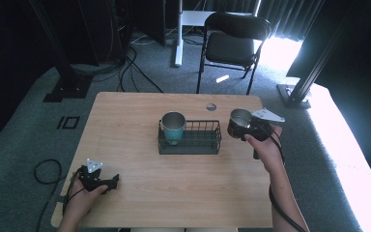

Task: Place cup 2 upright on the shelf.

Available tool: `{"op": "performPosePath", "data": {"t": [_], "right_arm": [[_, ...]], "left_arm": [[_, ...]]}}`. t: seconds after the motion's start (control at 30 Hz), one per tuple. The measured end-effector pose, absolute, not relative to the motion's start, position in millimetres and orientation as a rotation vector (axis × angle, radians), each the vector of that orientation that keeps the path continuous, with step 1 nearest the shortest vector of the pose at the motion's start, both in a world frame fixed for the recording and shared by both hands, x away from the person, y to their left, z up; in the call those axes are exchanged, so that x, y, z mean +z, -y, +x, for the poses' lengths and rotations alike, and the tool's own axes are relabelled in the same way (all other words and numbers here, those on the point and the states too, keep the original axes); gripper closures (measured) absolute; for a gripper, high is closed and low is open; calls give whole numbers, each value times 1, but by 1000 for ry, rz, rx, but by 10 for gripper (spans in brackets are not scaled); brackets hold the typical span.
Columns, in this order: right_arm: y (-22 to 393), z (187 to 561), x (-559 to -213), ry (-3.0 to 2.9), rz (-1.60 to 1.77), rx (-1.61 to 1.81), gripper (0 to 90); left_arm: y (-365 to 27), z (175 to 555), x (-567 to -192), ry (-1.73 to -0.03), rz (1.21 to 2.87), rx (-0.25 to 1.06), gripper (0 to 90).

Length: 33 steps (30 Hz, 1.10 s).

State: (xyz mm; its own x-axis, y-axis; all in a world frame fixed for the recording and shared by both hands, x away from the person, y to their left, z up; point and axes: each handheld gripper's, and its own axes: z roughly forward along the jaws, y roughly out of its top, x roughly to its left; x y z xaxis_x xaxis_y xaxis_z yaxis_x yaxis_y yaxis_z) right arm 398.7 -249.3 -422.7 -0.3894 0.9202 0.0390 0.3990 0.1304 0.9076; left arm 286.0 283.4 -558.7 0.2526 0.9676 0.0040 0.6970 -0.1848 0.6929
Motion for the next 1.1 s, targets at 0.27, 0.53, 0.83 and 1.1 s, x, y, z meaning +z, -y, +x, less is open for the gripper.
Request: {"op": "performPosePath", "data": {"t": [0.27,0.53,0.83,1.1], "right_arm": [[232,400,-410,-1902,1221,1248,149],[216,402,-404,-1932,1194,1259,149],[196,406,-401,-1956,1169,1281,150],[175,410,-406,-1994,1145,1300,150]], "left_arm": [[-283,286,-559,-1509,1955,612,26],[-283,286,-559,-1509,1955,612,27],[-283,286,-559,-1508,1955,612,27],[-283,286,-559,-1509,1954,612,27]]}}
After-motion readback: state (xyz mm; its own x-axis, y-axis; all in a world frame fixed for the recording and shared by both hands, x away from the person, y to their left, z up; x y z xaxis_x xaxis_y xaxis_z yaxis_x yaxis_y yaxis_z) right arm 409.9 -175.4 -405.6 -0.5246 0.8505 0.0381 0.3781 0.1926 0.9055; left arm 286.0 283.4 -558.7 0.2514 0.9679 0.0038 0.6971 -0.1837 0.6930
